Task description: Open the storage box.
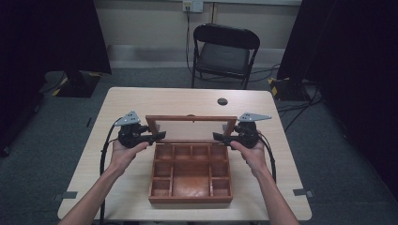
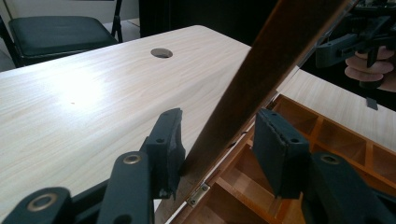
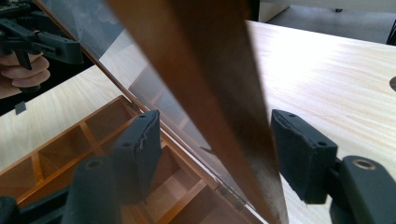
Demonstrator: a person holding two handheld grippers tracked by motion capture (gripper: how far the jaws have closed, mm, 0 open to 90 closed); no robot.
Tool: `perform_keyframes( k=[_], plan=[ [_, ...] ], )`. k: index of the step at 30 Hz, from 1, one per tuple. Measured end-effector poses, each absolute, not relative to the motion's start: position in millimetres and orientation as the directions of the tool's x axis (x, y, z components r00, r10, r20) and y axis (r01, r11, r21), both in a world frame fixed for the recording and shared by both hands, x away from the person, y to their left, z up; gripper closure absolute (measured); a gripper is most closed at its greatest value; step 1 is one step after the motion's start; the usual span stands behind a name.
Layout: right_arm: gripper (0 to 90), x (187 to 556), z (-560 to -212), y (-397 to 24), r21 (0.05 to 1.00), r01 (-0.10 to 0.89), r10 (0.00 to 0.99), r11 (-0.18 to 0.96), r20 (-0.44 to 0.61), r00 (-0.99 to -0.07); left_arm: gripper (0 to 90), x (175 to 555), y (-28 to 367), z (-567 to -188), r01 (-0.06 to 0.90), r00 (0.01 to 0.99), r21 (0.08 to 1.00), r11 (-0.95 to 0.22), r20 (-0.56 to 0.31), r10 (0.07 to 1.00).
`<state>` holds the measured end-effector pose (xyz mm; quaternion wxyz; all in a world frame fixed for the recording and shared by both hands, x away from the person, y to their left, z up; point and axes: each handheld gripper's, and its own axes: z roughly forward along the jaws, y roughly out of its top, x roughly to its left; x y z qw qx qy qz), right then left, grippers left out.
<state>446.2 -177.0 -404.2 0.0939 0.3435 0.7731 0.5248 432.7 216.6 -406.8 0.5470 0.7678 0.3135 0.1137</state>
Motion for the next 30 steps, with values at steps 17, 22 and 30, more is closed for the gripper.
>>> perform_keyframes(
  k=[17,22,30],
  plan=[
    [44.1,451.0,-407.3,-175.7,0.877,0.423,0.651,0.229,0.185,-0.736,50.7,440.6,216.3,-415.1,0.372,0.769,0.905,-0.206,-0.176,0.615],
    [44.4,452.8,-408.3,-176.8,0.874,0.431,0.658,0.223,0.191,-0.728,45.9,440.8,215.0,-421.7,0.383,0.757,0.9,-0.21,-0.174,0.63],
    [45.2,456.4,-409.8,-181.0,0.875,0.442,0.659,0.199,0.214,-0.721,45.3,445.7,216.8,-427.7,0.406,0.742,0.893,-0.193,-0.199,0.64]
  ],
)
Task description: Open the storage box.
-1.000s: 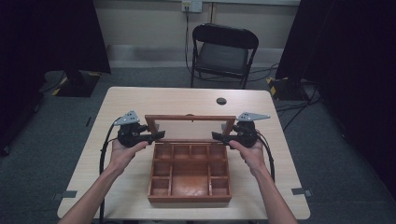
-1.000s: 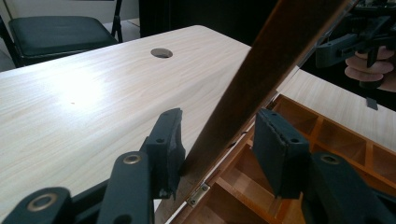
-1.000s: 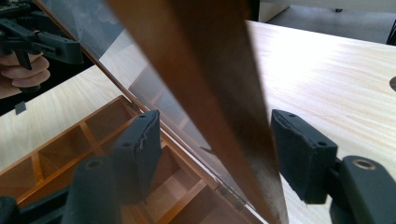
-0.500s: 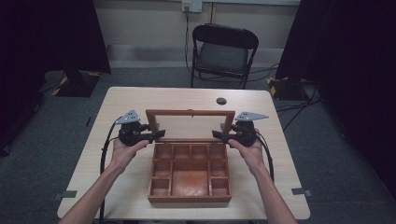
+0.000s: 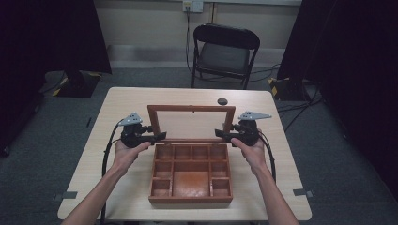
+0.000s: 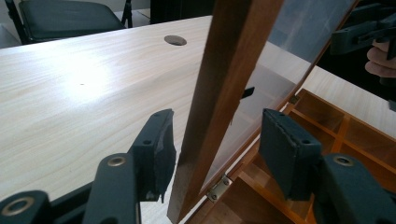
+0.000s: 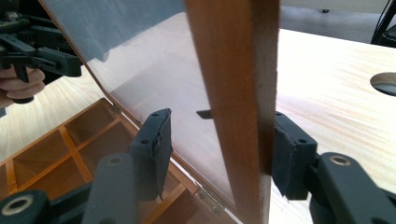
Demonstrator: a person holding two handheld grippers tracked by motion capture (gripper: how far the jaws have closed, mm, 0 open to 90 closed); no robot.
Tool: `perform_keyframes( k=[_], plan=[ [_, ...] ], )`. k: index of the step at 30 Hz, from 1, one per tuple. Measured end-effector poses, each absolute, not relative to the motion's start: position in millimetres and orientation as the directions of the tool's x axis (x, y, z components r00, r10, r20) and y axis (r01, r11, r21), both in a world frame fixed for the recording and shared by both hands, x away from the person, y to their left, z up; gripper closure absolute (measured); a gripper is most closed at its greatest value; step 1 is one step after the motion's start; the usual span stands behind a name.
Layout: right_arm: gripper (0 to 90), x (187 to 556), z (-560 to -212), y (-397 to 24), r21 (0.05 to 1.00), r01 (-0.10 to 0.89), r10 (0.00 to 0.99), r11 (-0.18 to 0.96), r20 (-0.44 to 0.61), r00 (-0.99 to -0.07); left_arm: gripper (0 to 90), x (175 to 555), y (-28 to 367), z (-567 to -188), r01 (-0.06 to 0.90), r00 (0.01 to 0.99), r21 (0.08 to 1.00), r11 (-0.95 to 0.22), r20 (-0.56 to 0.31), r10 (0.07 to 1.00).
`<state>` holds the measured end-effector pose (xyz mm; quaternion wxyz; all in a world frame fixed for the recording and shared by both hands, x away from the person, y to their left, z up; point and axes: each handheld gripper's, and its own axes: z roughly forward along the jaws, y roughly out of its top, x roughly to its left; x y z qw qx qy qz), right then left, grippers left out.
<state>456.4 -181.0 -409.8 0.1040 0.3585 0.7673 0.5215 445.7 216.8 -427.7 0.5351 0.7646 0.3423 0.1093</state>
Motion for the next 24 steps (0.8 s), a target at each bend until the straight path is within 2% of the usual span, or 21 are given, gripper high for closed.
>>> perform_keyframes(
  k=[8,14,24],
  plan=[
    [44.2,460.5,-413.7,-181.1,0.873,0.449,0.666,0.19,0.221,-0.713,46.1,448.9,213.8,-432.0,0.416,0.739,0.884,-0.214,-0.191,0.646],
    [44.3,461.5,-414.6,-180.7,0.874,0.448,0.666,0.189,0.221,-0.713,50.4,450.6,216.0,-434.1,0.423,0.735,0.883,-0.203,-0.203,0.647],
    [44.4,465.4,-418.4,-180.9,0.872,0.454,0.671,0.185,0.225,-0.707,50.8,456.7,212.8,-441.4,0.442,0.729,0.873,-0.208,-0.214,0.65]
  ],
)
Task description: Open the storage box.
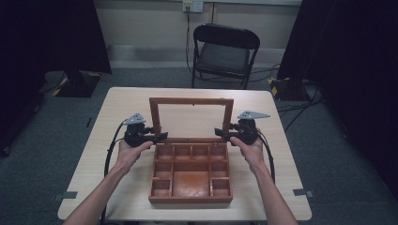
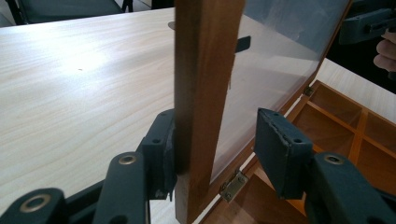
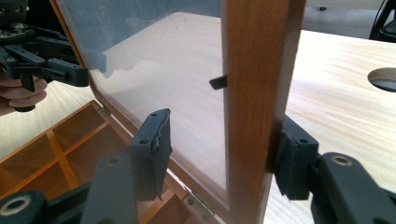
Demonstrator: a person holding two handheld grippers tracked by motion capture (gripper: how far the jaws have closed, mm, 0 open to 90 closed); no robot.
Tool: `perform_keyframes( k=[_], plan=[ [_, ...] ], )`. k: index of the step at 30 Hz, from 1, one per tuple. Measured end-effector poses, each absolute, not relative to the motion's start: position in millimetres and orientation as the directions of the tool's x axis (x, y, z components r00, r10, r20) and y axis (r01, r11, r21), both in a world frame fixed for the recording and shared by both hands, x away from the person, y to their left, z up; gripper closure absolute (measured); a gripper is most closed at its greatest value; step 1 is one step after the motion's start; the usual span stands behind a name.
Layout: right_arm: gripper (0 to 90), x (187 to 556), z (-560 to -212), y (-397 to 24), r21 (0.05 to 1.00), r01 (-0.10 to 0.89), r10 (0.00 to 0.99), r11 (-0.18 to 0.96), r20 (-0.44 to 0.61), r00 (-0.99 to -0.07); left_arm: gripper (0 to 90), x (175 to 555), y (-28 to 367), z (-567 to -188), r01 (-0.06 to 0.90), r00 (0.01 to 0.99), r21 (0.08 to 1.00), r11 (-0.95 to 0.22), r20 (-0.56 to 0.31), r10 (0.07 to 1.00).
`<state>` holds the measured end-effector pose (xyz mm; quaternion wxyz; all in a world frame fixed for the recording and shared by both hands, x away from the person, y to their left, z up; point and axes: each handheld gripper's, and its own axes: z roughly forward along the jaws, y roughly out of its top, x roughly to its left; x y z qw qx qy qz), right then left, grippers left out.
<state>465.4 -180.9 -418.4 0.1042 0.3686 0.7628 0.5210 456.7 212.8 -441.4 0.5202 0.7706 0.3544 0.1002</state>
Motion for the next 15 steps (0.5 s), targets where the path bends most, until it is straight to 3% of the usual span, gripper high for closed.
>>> perform_keyframes(
  k=[15],
  plan=[
    [44.4,472.7,-423.5,-180.3,0.875,0.459,0.681,0.152,0.244,-0.69,55.5,463.9,212.4,-441.4,0.442,0.721,0.869,-0.222,-0.197,0.665]
  ],
)
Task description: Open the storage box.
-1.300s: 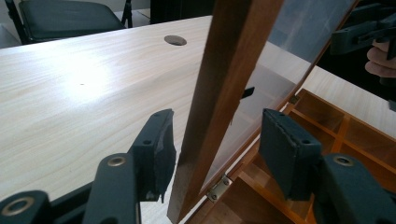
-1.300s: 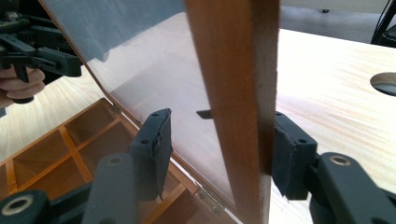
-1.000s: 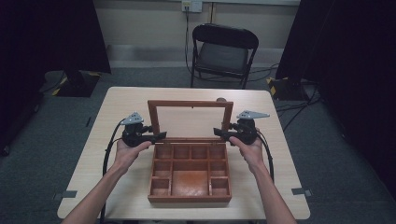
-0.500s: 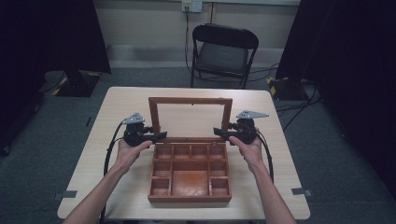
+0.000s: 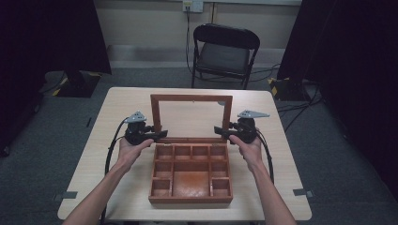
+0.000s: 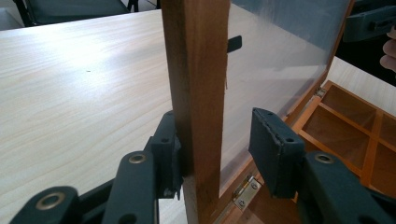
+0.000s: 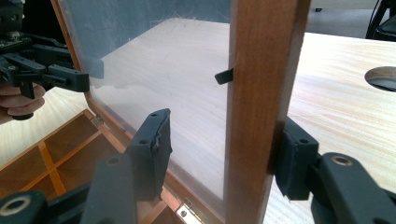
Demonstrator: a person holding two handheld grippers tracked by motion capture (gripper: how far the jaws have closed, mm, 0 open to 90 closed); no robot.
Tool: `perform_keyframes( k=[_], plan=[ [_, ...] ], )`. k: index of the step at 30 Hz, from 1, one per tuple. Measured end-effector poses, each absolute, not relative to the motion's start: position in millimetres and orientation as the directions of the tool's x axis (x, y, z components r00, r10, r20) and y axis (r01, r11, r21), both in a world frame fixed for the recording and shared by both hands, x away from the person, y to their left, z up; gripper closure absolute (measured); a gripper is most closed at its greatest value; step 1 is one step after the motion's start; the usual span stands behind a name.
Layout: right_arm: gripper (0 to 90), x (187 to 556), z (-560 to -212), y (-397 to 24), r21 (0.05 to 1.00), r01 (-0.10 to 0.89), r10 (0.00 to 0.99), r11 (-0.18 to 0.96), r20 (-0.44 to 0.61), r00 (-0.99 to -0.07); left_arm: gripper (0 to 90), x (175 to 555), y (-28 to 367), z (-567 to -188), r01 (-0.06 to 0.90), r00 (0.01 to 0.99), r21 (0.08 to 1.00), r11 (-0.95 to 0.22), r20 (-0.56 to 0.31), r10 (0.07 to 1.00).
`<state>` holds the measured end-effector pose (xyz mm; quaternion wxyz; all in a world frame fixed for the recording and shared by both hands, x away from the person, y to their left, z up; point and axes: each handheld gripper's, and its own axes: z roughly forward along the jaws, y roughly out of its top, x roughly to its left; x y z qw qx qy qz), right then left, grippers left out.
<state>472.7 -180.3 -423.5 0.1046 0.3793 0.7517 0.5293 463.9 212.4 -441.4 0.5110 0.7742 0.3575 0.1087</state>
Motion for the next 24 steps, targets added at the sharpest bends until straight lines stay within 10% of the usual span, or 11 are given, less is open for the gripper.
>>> perform_keyframes(
  k=[24],
  plan=[
    [44.8,483.0,-434.1,-173.3,0.873,0.472,0.711,0.118,0.258,-0.655,53.4,471.5,211.2,-447.5,0.467,0.703,0.866,-0.182,-0.238,0.67]
  ],
)
